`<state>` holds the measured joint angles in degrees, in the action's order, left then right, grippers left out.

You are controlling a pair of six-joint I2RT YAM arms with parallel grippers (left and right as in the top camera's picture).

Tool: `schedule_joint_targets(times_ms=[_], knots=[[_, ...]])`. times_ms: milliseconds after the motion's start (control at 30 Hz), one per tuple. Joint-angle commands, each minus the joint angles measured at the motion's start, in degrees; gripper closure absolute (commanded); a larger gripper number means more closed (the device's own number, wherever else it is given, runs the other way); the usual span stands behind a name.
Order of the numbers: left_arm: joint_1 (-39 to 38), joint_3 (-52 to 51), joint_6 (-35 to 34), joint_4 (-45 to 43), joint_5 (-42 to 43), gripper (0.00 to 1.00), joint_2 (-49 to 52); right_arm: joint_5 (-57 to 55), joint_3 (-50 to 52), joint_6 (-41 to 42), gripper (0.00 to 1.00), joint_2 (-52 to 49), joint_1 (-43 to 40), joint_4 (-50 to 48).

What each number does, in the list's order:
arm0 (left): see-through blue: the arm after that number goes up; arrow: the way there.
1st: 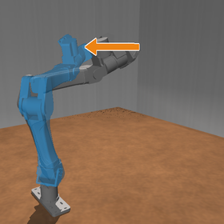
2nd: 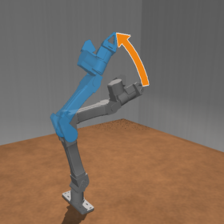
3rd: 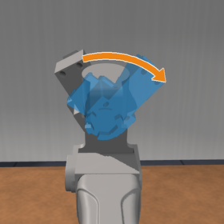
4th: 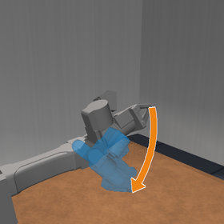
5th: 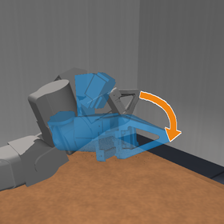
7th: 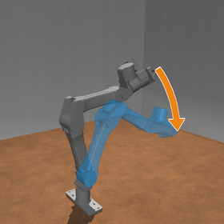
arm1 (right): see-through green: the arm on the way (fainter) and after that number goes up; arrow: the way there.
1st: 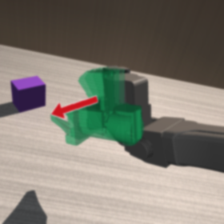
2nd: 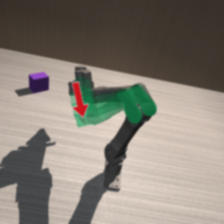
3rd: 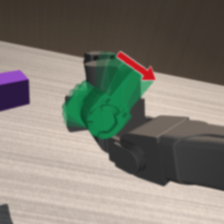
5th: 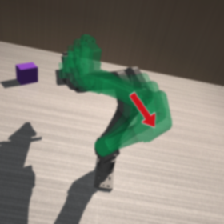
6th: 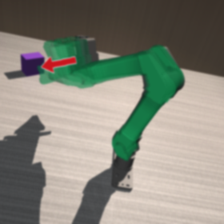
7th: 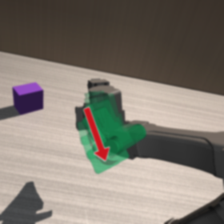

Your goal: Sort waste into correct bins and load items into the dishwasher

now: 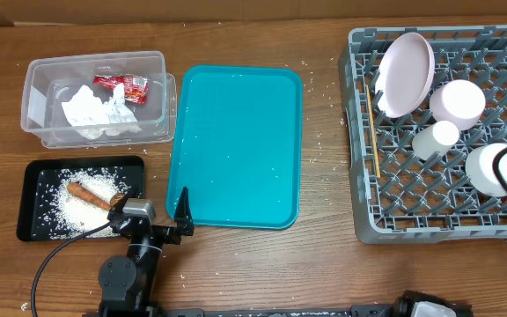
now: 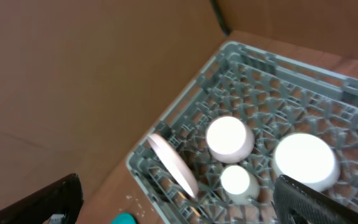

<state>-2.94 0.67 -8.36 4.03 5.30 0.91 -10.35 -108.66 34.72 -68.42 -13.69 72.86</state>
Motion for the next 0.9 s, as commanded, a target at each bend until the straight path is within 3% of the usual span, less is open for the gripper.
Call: schedule_joint_targets(times_ms=[0, 300, 500, 700, 867], knots=[[0.35, -0.39, 1.09, -0.02, -0.85, 0.00, -0.66, 2.10, 10.23, 0.90, 0.00, 6.49, 1.55, -5.29], [0.35, -0.39, 1.09, -0.02, -0.83, 0.00, -0.66, 6.95, 49.66, 0.83, 0.00, 29.77, 7.26, -33.68], [0.35, -0.39, 1.09, -0.02, -0.83, 0.00, -0.66, 15.50, 72.67, -7.65, 0.00, 44.89, 7.89, -50.66], [0.35, -0.39, 1.09, -0.02, -0.83, 0.00, -0.66, 21.86, 91.76, -9.90, 0.00, 57.42, 7.91, -65.72], [0.35, -0.39, 1.11, -0.02, -0.83, 0.00, -0.66, 23.93, 101.24, -9.88, 0.00, 63.45, 8.02, -72.70]])
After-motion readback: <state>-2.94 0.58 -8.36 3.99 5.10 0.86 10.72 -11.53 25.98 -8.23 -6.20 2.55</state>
